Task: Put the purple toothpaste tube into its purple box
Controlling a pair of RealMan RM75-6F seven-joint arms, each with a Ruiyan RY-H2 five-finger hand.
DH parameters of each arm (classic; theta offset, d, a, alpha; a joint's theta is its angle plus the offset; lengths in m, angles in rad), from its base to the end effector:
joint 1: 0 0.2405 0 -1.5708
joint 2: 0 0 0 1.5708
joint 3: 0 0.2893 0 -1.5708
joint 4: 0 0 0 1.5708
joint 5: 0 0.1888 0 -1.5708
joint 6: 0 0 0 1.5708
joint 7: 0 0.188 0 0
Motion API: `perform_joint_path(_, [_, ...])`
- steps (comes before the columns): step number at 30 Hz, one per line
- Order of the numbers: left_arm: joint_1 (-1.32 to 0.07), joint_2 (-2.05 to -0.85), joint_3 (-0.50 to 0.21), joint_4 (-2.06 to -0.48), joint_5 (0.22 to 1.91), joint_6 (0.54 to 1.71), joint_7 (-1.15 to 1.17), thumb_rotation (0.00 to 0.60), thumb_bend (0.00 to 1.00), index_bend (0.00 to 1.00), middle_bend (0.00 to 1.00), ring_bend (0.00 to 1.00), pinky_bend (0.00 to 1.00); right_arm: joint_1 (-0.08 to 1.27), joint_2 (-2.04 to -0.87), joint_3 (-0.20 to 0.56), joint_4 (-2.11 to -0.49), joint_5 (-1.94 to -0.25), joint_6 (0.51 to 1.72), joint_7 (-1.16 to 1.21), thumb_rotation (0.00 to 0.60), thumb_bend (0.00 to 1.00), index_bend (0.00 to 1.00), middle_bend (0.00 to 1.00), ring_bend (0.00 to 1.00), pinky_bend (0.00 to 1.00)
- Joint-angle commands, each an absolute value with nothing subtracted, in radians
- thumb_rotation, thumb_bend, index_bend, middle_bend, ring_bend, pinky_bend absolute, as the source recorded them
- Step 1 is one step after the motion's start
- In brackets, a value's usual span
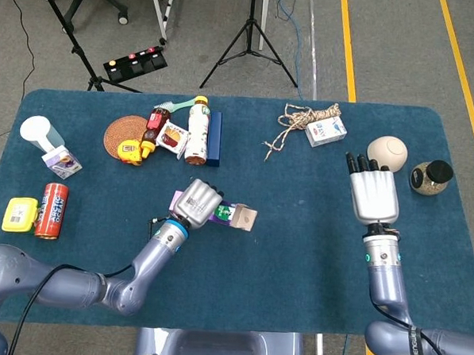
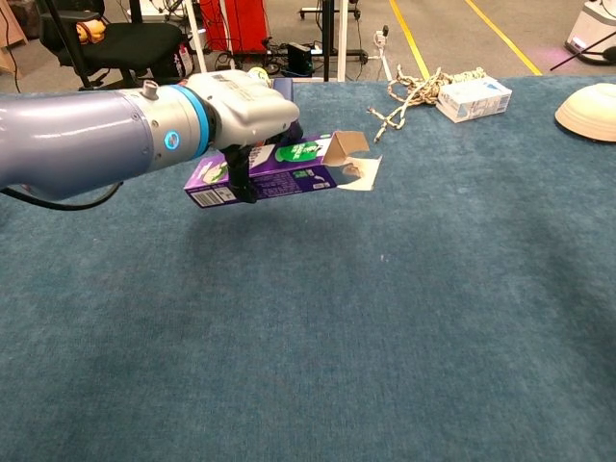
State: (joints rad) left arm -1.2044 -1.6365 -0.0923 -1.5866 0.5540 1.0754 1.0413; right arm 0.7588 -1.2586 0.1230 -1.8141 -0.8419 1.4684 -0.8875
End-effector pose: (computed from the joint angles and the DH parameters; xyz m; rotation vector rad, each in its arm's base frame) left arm -0.0407 0.4201 -0.0580 -2.0860 -0.4404 -0.5545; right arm -0.1813 -0.4019 0.1484 1.4901 -0.4970 0.6115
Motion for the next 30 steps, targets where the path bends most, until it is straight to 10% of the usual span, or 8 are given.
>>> perform_joint_path(1, [-1.214,-1.676,-0.099,-1.563,0.509,1.099,1.075,0.6,0.25,0.5,0.42,0.4,0.62,0.744,-1.261,0.124,-1.801,-0.851,1.451,-0.867,0.6,0.37,0.16,0.26,0.34,0.51])
perform_joint_path(13, [-1.198,-1.739,-0.13,-1.522,0.498,1.111,1.05,0.6,0.17,0.01,0.01,0.21,0.53,0.708,-1.263,0.134,-1.781,-0.888,1.427,-0.839,0.6,0.37,0.16,0.27,0.34,0.51])
perform_joint_path(30, [-0.981,-1.388,-0.127,-1.889,0.748,1.197,0.732,0.6,0.09,0.0,0.0,0.03,0.32,0.597,-1.239,0.12,-1.767,-1.137,1.486,-0.601,0.6,0.36,0.17,0.26,0.33,0.46])
